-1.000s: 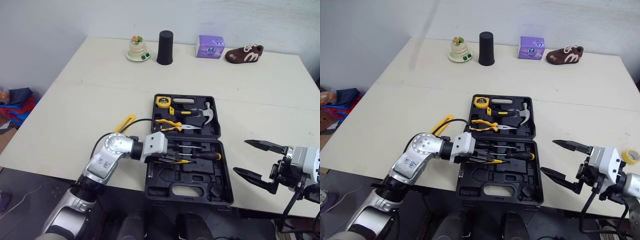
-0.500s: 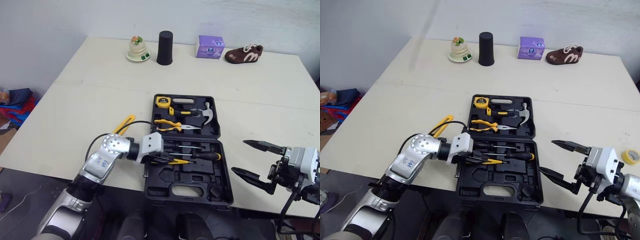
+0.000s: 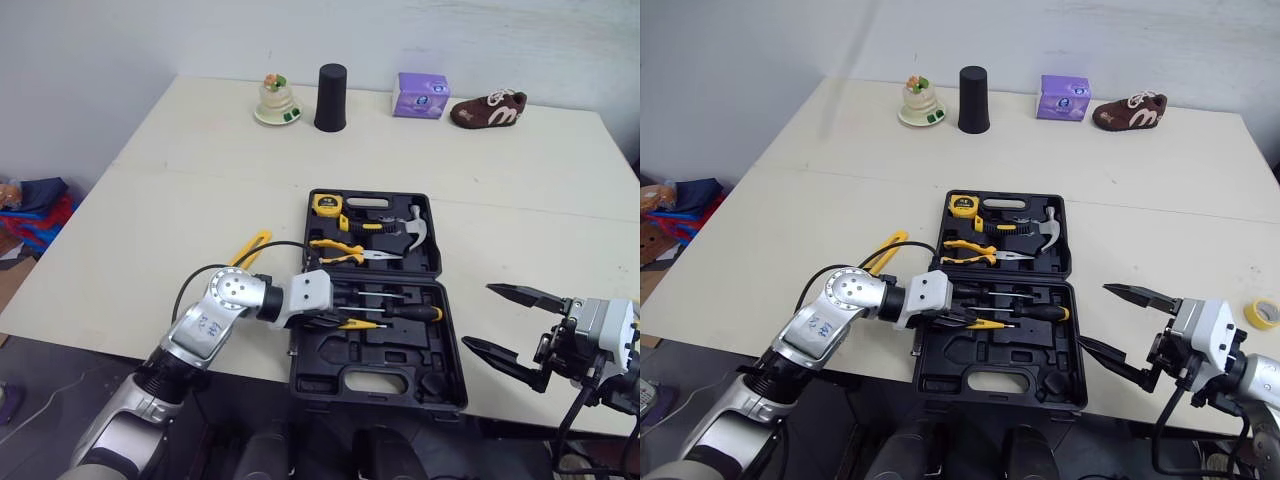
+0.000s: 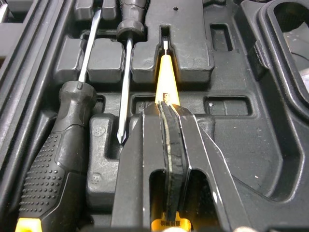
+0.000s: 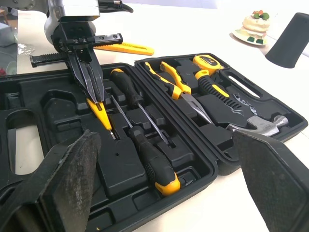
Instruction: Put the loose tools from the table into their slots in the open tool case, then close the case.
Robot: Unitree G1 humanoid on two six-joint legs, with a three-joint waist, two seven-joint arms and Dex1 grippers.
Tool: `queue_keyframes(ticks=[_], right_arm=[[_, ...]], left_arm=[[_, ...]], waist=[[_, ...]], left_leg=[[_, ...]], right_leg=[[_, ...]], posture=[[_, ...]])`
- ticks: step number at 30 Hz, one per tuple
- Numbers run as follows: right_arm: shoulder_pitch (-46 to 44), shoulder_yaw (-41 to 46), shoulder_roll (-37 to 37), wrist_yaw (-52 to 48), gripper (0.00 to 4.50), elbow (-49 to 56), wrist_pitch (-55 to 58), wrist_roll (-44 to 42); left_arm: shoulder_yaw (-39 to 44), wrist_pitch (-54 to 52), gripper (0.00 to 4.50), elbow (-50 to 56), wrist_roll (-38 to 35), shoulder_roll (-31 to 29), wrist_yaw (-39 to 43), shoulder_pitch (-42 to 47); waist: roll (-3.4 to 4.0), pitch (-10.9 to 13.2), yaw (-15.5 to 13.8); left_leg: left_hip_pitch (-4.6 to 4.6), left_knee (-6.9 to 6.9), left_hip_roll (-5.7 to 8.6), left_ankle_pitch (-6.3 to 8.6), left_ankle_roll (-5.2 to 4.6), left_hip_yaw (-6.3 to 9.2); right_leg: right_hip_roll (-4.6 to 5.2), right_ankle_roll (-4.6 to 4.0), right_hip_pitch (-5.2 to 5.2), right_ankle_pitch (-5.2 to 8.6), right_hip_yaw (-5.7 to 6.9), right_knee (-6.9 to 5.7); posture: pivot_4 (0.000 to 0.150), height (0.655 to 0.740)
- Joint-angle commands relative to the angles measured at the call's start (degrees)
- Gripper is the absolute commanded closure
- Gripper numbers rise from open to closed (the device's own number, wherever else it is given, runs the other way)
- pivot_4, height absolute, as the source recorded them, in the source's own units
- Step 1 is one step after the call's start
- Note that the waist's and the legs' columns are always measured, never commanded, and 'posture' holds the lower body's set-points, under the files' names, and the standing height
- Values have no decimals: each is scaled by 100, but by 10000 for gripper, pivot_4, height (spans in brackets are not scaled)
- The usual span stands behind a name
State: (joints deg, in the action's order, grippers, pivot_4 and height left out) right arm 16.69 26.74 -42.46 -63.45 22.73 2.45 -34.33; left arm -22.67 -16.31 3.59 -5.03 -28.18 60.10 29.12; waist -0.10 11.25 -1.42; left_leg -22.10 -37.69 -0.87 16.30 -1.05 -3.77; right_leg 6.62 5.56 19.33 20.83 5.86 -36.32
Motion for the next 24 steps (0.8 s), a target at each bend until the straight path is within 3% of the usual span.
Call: queue_keyframes(ticks=[1, 3, 6, 8, 10, 17, 20, 24], right_arm=[[114, 335, -75, -96, 0, 14, -105, -62], [202, 543, -116, -168, 0, -59, -108, -104], [580, 1240, -219, -529, 0, -501, -233, -133], [739, 1753, -292, -685, 0, -1133, -539, 31], [783, 2024, -323, -730, 0, -1556, -776, 144], [757, 2786, -370, -487, 0, -3231, -1713, 512], [775, 3279, -487, 170, 0, -4524, -2254, 826], [873, 3592, -625, 896, 0, -5643, -2630, 1030]], left_arm=[[154, 592, 44080, -428, -28, -146, 199, -122], [409, 988, 44080, -498, -318, -201, 508, -88], [1317, 804, 44080, -438, -1319, -135, 622, 47], [1923, 511, 39870, -358, -1787, -334, 595, -40], [2265, 423, 33680, -360, -1928, -542, 580, -180], [3504, 1117, 1663, -1328, -1664, -1325, 58, -715], [4597, 1662, 570, -2562, -1547, -1742, -842, -974], [5271, 2057, 570, -3647, -1493, -2131, -1535, -1053]], waist=[[3, -2, -1], [1, 0, -1], [-2, 4, 1], [-5, 6, 2], [-6, 6, 13], [-8, 8, 26], [-11, 9, 42], [-14, 11, 98]], left_leg=[[0, 0, 0, 0, 0, 0], [-3, 0, 0, 0, 0, 1], [-10, 5, 0, 0, 0, -1], [-13, 6, -1, 1, -1, 2], [-13, 7, -1, 1, -2, 1], [4, 46, 0, -3, 3, -9], [3, 50, 0, -3, 4, -8], [3, 70, -1, 1, 9, -10]], right_leg=[[0, 0, 0, 0, 0, 1], [0, 0, 2, 0, 2, 2], [0, 0, 9, 0, 4, 6], [0, 0, 8, 0, 7, 13], [0, 0, 6, 0, 8, 16], [-1, 0, 11, 0, 3, 24], [0, 0, 14, 0, 4, 26], [1, -1, 24, 1, 6, 33]], posture=[[1500, 7341], [1500, 7341], [1500, 7341], [1500, 7341], [1500, 7341], [1500, 7341], [1500, 7341], [1500, 7341]])
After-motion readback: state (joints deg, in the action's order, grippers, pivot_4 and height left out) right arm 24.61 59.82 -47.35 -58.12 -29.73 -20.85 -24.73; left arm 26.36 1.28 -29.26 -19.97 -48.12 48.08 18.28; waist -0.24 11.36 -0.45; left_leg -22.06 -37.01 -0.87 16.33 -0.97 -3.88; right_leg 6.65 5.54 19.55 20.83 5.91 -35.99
